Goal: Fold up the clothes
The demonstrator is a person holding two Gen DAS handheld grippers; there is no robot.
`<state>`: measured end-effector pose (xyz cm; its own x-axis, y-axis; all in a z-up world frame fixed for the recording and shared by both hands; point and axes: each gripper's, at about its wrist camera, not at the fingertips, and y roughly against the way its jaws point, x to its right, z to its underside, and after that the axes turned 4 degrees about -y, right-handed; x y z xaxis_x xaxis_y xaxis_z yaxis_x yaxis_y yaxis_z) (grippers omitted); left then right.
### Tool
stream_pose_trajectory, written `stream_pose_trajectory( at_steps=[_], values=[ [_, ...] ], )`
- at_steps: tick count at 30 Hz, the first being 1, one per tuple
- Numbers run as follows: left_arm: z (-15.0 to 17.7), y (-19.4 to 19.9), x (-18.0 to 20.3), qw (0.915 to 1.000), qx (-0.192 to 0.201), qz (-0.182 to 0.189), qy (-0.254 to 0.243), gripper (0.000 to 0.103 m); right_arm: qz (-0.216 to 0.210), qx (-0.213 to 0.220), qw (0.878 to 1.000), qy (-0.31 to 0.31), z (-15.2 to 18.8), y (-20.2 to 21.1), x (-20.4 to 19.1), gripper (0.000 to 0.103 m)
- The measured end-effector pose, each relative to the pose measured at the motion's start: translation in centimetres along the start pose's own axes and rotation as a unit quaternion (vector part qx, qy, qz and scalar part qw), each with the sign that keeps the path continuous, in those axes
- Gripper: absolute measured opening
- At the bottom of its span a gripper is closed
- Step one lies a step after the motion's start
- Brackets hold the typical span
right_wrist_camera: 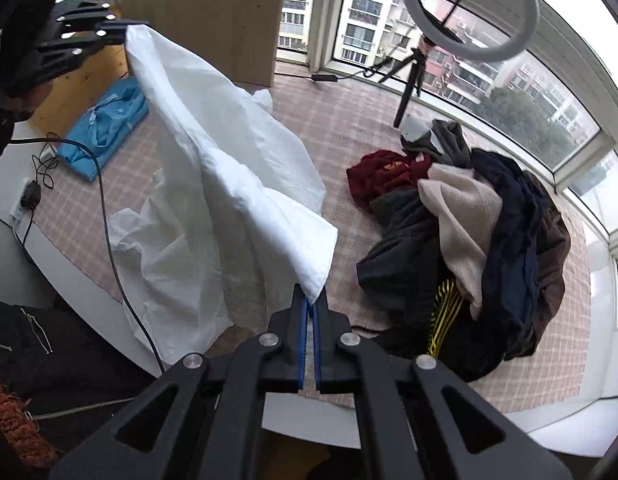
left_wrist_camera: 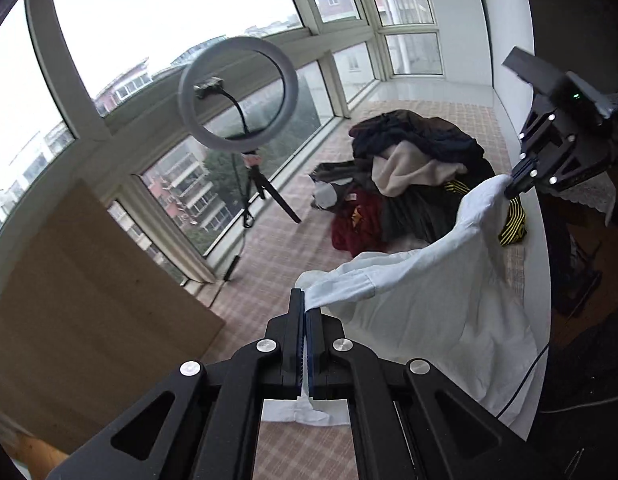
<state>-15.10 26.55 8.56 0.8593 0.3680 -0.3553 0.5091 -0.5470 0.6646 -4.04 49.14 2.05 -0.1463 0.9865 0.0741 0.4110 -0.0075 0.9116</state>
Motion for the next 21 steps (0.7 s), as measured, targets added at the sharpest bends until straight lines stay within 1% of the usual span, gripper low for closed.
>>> stream_pose_trajectory(
  at_steps=[2, 4, 5, 7, 9, 11, 14, 15, 18, 19, 21],
  values=[
    [1.0, 3.0, 1.6, 0.9994, -0.006, -0.033, 0.008, 0.0, 0.001, 0.013, 0.999, 0.035, -1.1, -0.2, -0.6, 0.002],
    [2.4, 5.0, 4.3, 0.9974, -0.02, -0.066, 0.022, 0.0, -0.008, 0.026, 0.998, 0.064, -2.0, -0.2, -0.9, 0.002],
    [3.3, 5.5, 5.8, 0.9963, -0.03, -0.072, 0.038, 0.0, -0.018, 0.03, 0.997, 0.075, -2.2, -0.3, -0.9, 0.002],
    [5.5, 5.4, 9.6, 0.9938, -0.057, -0.062, 0.073, 0.0, -0.025, 0.034, 0.994, 0.102, -2.4, -0.8, -0.9, 0.002],
    [7.4, 3.4, 13.9, 0.99, -0.085, -0.034, 0.108, 0.0, -0.032, 0.03, 0.991, 0.124, -2.1, -1.5, -0.6, 0.002],
    [9.0, 0.9, 18.3, 0.9835, -0.112, 0.0, 0.142, 0.0, -0.042, 0.022, 0.989, 0.139, -1.4, -2.2, -0.1, 0.002],
    [10.5, -3.4, 24.5, 0.9766, -0.147, 0.031, 0.154, 0.0, -0.057, 0.01, 0.986, 0.159, 0.0, -3.1, 0.5, 0.002],
    [10.8, -4.8, 26.2, 0.9756, -0.157, 0.034, 0.15, 0.0, -0.062, 0.006, 0.984, 0.164, 0.6, -3.4, 0.6, 0.002],
    [11.6, -8.5, 29.2, 0.9727, -0.192, 0.01, 0.13, 0.001, -0.079, -0.009, 0.981, 0.177, 2.4, -4.5, 0.6, 0.002],
    [12.0, -9.3, 29.2, 0.9702, -0.195, 0.007, 0.143, 0.005, -0.084, -0.014, 0.98, 0.18, 3.0, -4.8, 0.5, 0.002],
    [12.9, -10.2, 28.8, 0.9629, -0.202, 0.002, 0.179, 0.006, -0.091, -0.021, 0.977, 0.189, 3.9, -5.3, 0.2, 0.002]
  ],
)
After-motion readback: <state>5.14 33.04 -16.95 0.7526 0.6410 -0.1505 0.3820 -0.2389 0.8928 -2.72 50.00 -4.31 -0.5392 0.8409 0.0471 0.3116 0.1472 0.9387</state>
